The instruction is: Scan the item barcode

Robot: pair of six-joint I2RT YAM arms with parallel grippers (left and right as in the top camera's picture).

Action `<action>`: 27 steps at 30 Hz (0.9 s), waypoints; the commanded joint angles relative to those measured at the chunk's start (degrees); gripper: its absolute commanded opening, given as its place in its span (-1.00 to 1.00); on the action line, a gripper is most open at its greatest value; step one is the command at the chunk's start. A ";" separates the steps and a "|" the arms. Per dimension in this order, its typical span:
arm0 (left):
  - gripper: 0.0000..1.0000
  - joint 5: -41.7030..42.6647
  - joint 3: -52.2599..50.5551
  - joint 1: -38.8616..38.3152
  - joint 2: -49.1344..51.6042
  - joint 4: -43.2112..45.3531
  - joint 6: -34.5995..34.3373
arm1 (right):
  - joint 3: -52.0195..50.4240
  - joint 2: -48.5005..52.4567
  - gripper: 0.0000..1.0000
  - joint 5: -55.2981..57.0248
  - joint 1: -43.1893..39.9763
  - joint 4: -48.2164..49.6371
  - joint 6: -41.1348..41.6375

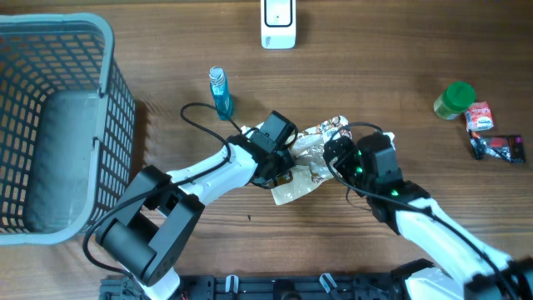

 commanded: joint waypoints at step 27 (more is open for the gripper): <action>-0.92 0.20 -0.76 0.22 2.64 -0.96 -0.72 | -0.11 -3.63 0.15 -6.67 -0.02 -2.21 -7.02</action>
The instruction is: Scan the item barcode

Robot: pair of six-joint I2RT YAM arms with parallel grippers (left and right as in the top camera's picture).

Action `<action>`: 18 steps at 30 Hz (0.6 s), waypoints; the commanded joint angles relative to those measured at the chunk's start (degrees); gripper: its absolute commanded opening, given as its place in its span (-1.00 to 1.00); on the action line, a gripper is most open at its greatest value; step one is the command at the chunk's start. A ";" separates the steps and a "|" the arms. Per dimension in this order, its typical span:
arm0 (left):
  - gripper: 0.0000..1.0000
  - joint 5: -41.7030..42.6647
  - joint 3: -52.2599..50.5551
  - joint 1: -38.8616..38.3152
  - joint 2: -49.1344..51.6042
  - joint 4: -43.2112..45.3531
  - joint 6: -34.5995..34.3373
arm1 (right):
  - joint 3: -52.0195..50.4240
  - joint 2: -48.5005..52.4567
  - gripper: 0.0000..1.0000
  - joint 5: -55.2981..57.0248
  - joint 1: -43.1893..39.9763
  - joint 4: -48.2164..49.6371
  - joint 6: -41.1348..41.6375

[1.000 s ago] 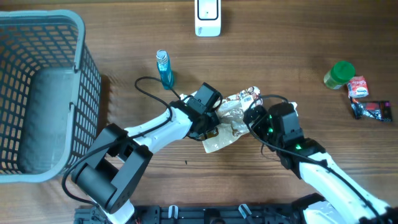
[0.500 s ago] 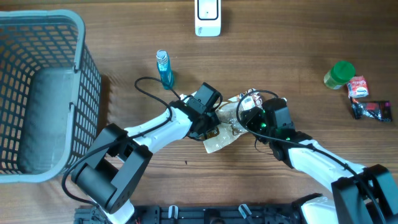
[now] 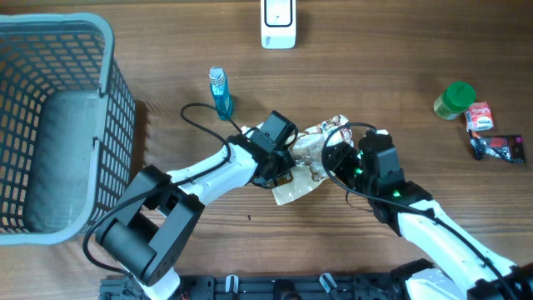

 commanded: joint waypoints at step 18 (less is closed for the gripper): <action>-0.45 -0.20 -0.87 0.17 2.60 -0.76 -0.55 | -0.13 -1.44 -0.80 -2.29 0.24 4.68 -9.79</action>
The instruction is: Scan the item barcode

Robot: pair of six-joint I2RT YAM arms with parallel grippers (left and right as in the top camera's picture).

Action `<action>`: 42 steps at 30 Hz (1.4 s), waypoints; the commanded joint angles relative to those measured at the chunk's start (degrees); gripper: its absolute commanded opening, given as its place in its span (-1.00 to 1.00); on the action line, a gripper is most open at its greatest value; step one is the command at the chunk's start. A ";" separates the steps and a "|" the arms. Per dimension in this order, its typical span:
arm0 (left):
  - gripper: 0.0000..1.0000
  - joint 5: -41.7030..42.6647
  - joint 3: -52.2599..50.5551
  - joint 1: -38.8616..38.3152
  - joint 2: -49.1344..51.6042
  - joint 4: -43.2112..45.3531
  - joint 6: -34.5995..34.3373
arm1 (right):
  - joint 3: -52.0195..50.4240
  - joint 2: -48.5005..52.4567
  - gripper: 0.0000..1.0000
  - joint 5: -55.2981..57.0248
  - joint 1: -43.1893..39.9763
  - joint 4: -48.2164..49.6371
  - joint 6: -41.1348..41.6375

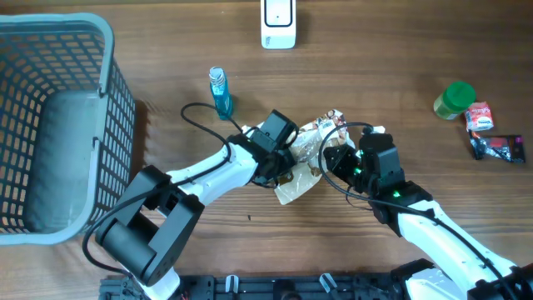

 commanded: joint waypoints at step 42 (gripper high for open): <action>0.84 -2.99 -1.11 4.72 0.52 -2.27 2.97 | 0.11 -20.61 -0.91 -15.56 -3.61 -7.56 -21.92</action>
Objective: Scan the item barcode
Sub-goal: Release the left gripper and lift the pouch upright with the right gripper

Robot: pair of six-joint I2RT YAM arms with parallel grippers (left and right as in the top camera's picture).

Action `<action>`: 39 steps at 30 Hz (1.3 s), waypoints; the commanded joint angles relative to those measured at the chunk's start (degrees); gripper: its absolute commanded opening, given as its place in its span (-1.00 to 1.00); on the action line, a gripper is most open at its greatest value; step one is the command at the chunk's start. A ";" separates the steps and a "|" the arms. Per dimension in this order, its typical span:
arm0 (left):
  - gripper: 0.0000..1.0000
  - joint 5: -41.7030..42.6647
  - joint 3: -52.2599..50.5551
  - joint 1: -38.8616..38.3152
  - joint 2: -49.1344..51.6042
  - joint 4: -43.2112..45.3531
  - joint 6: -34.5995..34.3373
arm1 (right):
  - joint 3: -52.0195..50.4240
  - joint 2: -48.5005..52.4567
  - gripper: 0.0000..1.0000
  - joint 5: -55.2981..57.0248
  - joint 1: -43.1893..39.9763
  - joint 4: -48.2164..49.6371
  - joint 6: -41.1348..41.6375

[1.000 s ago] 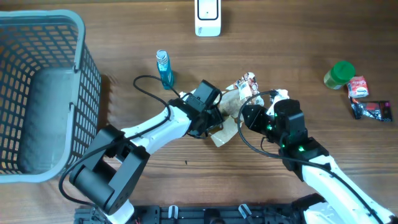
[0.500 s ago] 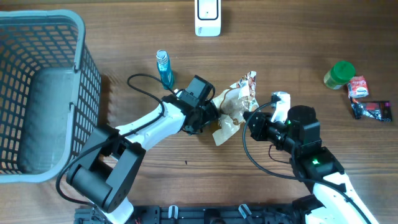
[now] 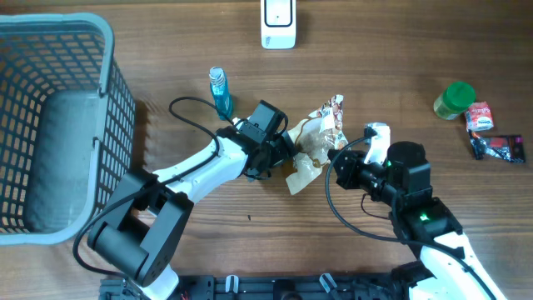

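Note:
A crumpled silver and tan snack packet (image 3: 319, 137) lies mid-table between my two grippers, its printed end sticking up toward the back. My left gripper (image 3: 287, 156) comes in from the left and is shut on the packet's left edge. From the right, my right gripper (image 3: 336, 158) reaches the packet's right edge; its fingers are hidden under the black body, so their state does not show. A white barcode scanner (image 3: 277, 22) stands at the far edge of the table, well behind the packet.
A large grey mesh basket (image 3: 104, 75) fills the left side. A blue bottle (image 3: 220, 92) lies just behind the left arm. At the right are a green-capped jar (image 3: 455, 98), a red packet (image 3: 480, 117) and a dark packet (image 3: 500, 148).
My right arm has drawn back to the right and now meets the packet at its right edge. The left gripper shifted slightly left and back. The packet's printed end now stands farther back.
Both grippers were pressed close on the packet from either side at mid-table. Over the two following moments the right gripper edged left over the packet while the left held still. Now the right arm sits farther right and the packet is pulled more open between them.

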 commanded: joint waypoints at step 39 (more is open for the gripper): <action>1.00 -7.43 -1.95 6.19 1.92 -1.55 0.90 | 29.88 -10.67 -0.91 -21.18 -0.24 -18.88 -11.23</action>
